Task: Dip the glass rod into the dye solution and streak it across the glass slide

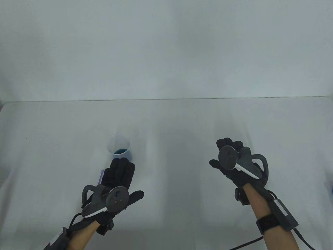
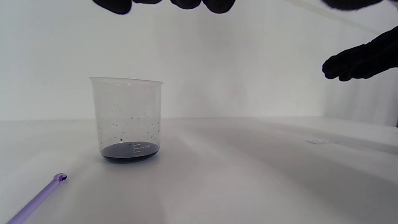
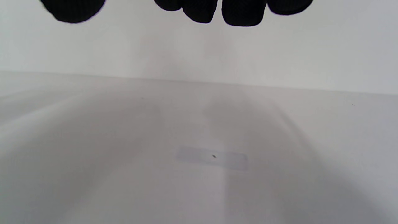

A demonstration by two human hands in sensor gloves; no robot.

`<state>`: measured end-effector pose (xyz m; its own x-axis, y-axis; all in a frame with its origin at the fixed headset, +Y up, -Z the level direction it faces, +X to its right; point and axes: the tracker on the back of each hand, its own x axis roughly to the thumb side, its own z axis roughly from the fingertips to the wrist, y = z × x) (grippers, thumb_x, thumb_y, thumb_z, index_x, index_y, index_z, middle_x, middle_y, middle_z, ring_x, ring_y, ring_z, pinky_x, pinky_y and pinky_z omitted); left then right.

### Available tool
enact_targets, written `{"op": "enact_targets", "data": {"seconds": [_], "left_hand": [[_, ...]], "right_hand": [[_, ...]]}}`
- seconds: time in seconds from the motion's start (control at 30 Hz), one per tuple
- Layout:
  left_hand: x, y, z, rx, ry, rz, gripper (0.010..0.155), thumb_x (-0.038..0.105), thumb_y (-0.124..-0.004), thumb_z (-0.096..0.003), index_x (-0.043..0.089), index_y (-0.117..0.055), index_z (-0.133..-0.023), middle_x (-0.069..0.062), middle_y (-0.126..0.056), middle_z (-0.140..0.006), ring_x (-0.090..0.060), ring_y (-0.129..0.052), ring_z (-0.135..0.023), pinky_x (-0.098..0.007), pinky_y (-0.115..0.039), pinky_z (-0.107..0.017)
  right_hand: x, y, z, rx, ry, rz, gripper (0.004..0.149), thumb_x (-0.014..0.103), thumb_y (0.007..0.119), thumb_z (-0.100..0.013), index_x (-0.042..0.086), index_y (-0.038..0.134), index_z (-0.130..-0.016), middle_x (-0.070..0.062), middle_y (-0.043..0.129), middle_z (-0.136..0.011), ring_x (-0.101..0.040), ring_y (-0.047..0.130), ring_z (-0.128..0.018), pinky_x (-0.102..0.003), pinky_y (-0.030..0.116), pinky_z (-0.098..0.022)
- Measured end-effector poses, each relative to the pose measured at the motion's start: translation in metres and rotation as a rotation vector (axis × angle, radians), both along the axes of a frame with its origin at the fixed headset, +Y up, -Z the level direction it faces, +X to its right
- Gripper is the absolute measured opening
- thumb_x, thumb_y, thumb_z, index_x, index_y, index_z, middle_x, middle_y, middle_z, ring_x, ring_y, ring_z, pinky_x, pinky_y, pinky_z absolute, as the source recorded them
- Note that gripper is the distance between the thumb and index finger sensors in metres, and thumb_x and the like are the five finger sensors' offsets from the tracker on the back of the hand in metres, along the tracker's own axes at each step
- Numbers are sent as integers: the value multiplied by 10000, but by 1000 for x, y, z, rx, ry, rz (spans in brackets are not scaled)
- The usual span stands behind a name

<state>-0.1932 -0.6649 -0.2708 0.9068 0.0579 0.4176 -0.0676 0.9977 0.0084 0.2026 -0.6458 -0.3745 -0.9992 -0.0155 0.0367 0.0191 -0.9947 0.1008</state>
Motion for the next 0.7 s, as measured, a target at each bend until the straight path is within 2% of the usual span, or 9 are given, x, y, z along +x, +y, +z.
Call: {"op": "enact_targets", "data": {"seconds": [0.17, 0.3, 0.57, 0.63, 0.7], "left_hand": [[-1, 0, -1, -4, 5, -5, 943, 673, -534, -500, 92, -244, -1183, -252, -201, -1233, -538, -229, -1130, -638, -390, -795], [-1, 0, -1, -2, 11, -5, 945, 673, -534, -500, 88, -248, -1185, -252, -202, -1233, -537, -233, -1131, -637, -392, -796], [-4, 0, -3, -9, 20, -1, 943, 671, -536, -499, 90, -251, -1185, -250, -207, -1233, -536, -237, -1131, -636, -395, -796], [-4, 1, -3, -8, 22, -3, 944, 672, -536, -499, 87, -254, -1185, -250, -208, -1233, -537, -239, -1130, -635, -394, -796], [-4, 1, -3, -8, 23, -3, 941, 672, -536, -500, 92, -252, -1184, -250, -208, -1233, -536, -237, -1132, -636, -395, -796]], "right_hand": [[22, -30, -36, -124, -131, 44, 726, 548, 700, -497, 283, 405, -1106, 18, 526, -1196, -331, 624, -1093, -556, 589, -783], [32, -54, -50, -199, -209, 70, 687, 502, 727, -499, 304, 436, -1089, 42, 571, -1172, -298, 647, -1083, -536, 608, -779], [41, -92, -58, -282, -290, 94, 590, 434, 762, -500, 352, 539, -1039, 83, 665, -1115, -265, 683, -1062, -506, 630, -769], [39, -99, -58, -274, -297, 106, 572, 430, 769, -495, 361, 558, -1023, 88, 661, -1098, -256, 696, -1045, -494, 640, -762], [37, -101, -57, -216, -293, 122, 530, 418, 766, -493, 369, 593, -991, 90, 678, -1069, -235, 738, -1009, -475, 668, -744]]}}
